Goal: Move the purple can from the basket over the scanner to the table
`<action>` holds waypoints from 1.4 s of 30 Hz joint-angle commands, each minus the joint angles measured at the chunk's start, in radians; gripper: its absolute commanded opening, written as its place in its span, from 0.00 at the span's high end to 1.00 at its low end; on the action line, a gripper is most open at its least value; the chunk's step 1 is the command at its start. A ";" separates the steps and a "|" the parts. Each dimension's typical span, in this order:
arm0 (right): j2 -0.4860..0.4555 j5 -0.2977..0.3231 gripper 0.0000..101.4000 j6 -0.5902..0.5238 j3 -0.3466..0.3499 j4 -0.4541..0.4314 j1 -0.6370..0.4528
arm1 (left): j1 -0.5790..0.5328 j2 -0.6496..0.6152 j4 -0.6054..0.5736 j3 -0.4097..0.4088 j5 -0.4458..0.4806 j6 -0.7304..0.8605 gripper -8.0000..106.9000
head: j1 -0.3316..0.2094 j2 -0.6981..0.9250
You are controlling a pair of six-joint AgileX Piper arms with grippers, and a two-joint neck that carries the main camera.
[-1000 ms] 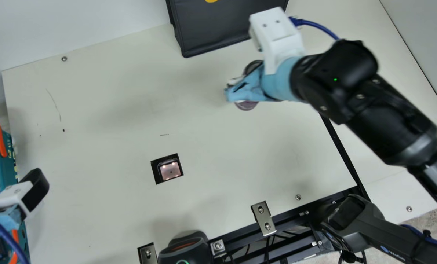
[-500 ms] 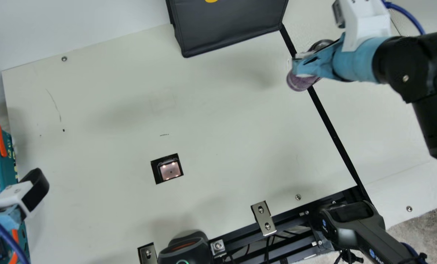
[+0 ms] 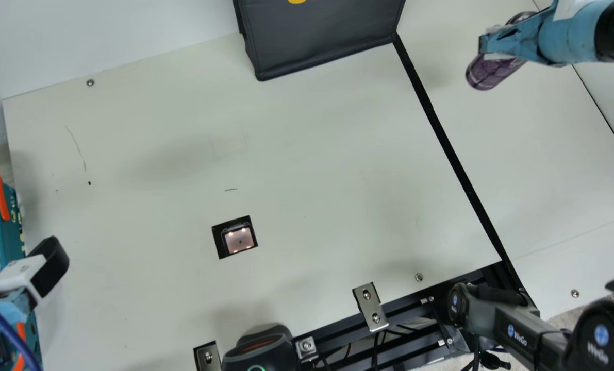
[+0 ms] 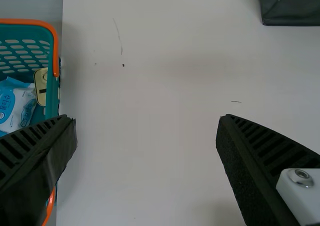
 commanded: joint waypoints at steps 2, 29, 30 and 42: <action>0.069 -0.008 1.00 -0.022 -0.046 0.006 -0.025 | 0.000 0.000 0.000 0.000 0.000 0.000 0.15 | -0.030 -0.002; 0.519 0.039 1.00 0.023 -0.475 0.016 -0.060 | 0.000 0.000 0.000 0.000 0.000 0.000 0.15 | -0.030 -0.002; 0.530 0.042 1.00 0.025 -0.486 0.010 -0.057 | 0.000 0.000 0.000 0.000 0.000 0.000 0.15 | -0.030 -0.002; 0.622 0.049 1.00 0.058 -0.542 -0.034 -0.027 | 0.000 0.000 0.000 0.000 0.000 0.000 0.15 | -0.030 -0.002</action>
